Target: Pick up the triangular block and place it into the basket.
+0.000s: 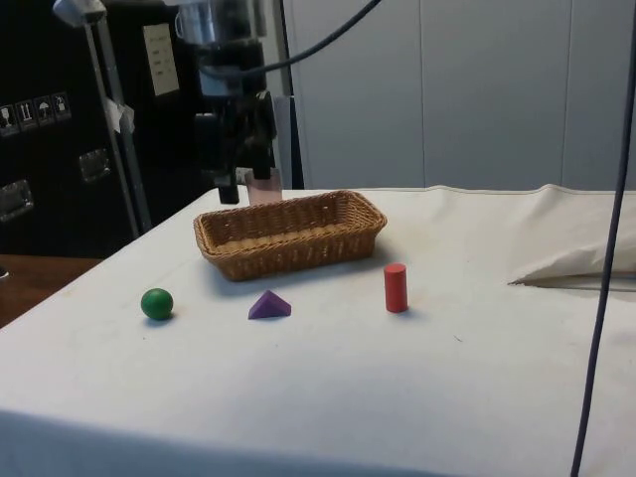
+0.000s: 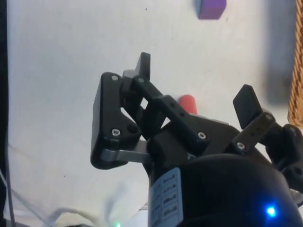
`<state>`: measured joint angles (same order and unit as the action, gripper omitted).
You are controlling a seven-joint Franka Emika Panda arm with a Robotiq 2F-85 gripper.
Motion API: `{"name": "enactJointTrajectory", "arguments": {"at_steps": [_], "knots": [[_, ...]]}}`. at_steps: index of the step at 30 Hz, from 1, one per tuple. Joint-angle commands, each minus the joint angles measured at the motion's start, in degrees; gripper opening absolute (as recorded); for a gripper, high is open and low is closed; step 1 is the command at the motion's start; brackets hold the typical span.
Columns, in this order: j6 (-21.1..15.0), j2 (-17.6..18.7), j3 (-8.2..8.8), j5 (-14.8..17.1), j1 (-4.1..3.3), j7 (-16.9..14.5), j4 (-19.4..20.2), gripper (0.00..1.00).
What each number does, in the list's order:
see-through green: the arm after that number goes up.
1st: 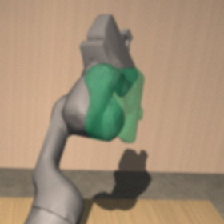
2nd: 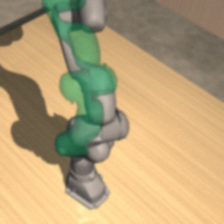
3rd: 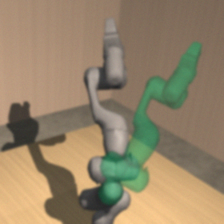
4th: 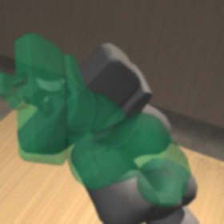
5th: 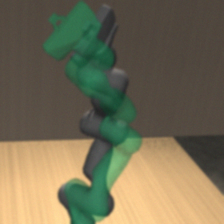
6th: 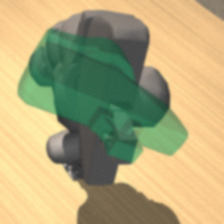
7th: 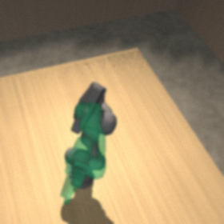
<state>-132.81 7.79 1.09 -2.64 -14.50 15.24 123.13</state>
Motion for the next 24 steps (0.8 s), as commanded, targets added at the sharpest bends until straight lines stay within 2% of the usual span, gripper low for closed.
{"name": "enactJointTrajectory", "arguments": {"at_steps": [1,6,7,8,15,17,18,24], "knots": [[-0.63,0.8,0.0,-0.86,-0.29,1.2,-0.4,1.0],[-2.23,3.44,-0.23,-2.46,-0.29,2.75,-1.49,1.0],[-1.78,3.04,-0.4,-1.72,-0.06,2.01,-1.32,1.0],[-2.41,3.84,-0.23,-2.69,-0.29,2.98,-1.72,1.0],[-4.41,7.05,-0.34,-5.04,-0.34,4.53,-2.64,1.0],[-4.47,7.22,-0.57,-4.64,-0.06,4.07,-2.46,1.0],[-5.21,7.79,-0.34,-5.44,-0.34,4.81,-2.46,1.0],[-8.14,9.68,-0.11,-6.07,0.0,4.76,-1.26,1.0]]}}
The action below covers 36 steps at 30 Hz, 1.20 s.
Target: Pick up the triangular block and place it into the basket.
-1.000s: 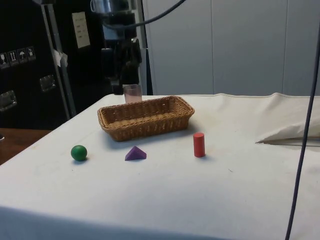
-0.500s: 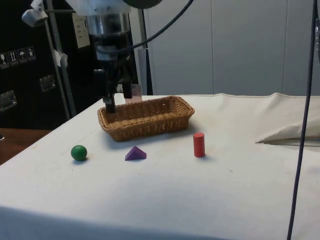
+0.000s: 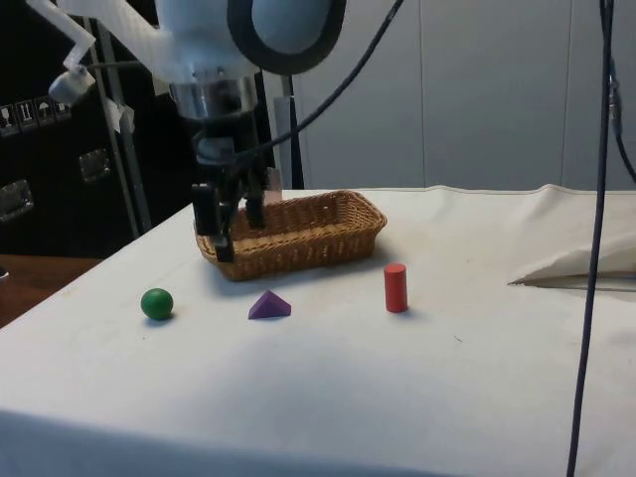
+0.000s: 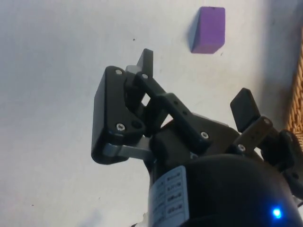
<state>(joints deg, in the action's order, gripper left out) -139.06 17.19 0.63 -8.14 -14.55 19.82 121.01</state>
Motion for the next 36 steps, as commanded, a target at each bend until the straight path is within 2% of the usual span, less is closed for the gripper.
{"name": "enactJointTrajectory", "arguments": {"at_steps": [1,2,4,9,10,11,17,18,19,24,25,27,32,33,34,36], "knots": [[-0.52,0.23,0.11,-0.06,0.0,0.0,0.23,1.0],[-2.46,0.52,0.46,-0.63,0.17,-0.06,1.2,1.0],[-3.95,1.03,0.92,-0.57,0.29,-1.09,2.12,1.0],[-5.61,2.01,1.55,-0.29,0.4,-3.67,2.75,1.0],[-4.64,1.66,1.72,-0.34,0.23,-3.21,2.58,1.0],[-6.19,2.52,1.78,-0.29,0.52,-4.58,2.81,1.0],[-8.48,4.24,2.41,-0.4,0.57,-7.16,3.09,1.0],[-7.51,4.13,2.58,-0.34,0.34,-6.82,2.81,1.0],[-8.82,4.58,2.52,-0.4,0.57,-7.62,3.15,1.0],[-11.75,6.76,3.44,-0.4,0.69,-10.77,3.32,1.0],[-11.0,6.76,3.61,-0.34,0.46,-10.6,3.09,1.0],[-12.66,7.45,3.72,-0.46,0.74,-11.63,3.38,1.0],[-15.53,9.22,4.53,-0.52,0.69,-13.75,3.67,1.0],[-14.32,8.94,4.58,-0.34,0.52,-13.46,3.5,1.0],[-16.04,9.57,4.64,-0.52,0.63,-14.04,3.72,1.0],[-16.9,10.14,4.81,-0.52,0.63,-14.5,3.72,1.0]]}}
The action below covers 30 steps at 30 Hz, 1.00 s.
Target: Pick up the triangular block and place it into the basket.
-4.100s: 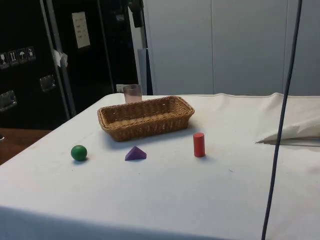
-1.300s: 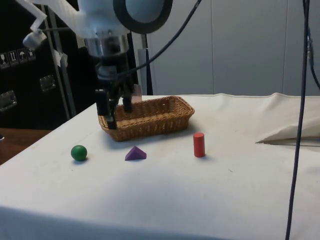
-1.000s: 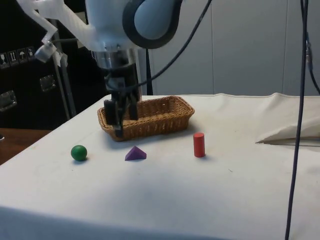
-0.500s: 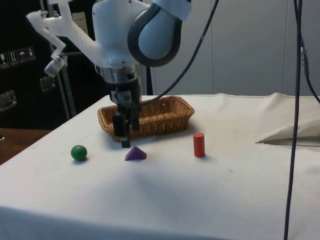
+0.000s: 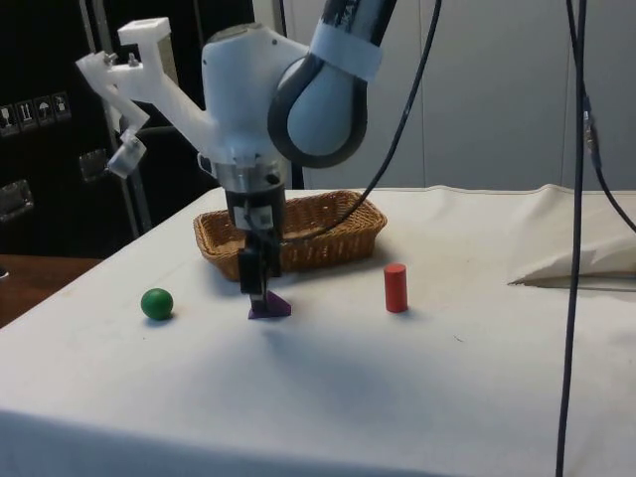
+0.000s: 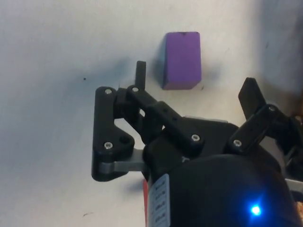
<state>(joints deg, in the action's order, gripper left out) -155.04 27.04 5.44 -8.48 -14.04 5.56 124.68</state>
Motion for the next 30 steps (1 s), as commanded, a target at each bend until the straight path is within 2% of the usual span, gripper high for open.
{"name": "enactJointTrajectory", "arguments": {"at_steps": [1,6,7,15,18,24,30], "knots": [[-1.26,0.57,0.06,-0.17,0.06,-0.34,0.06,1.0],[-2.23,1.43,0.17,-0.17,-0.06,-0.86,0.0,0.99],[-2.35,1.6,0.23,-0.17,-0.06,-0.92,-0.06,0.91],[-1.78,1.6,0.11,0.0,0.0,-1.15,-0.06,0.47],[-2.52,1.89,0.23,-0.17,-0.06,-1.15,-0.11,0.34],[-1.78,1.6,0.11,0.0,-0.06,-1.2,-0.11,0.34],[0.86,-1.89,0.06,0.17,0.11,-2.12,0.4,0.34]]}}
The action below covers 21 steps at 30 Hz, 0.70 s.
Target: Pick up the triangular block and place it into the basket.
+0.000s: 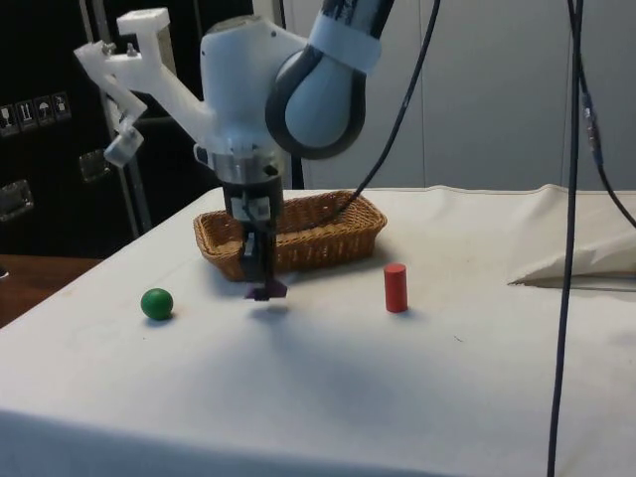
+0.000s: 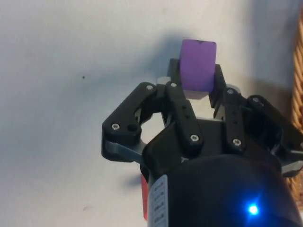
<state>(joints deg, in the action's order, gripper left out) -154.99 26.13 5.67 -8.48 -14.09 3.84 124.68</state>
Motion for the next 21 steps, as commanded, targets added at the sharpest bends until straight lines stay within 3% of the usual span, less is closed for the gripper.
{"name": "enactJointTrajectory", "arguments": {"at_steps": [1,21], "knots": [[1.26,-1.43,-0.17,0.17,0.17,-0.52,0.4,0.34],[10.03,-10.14,0.74,0.06,0.29,-3.55,0.23,0.34]]}}
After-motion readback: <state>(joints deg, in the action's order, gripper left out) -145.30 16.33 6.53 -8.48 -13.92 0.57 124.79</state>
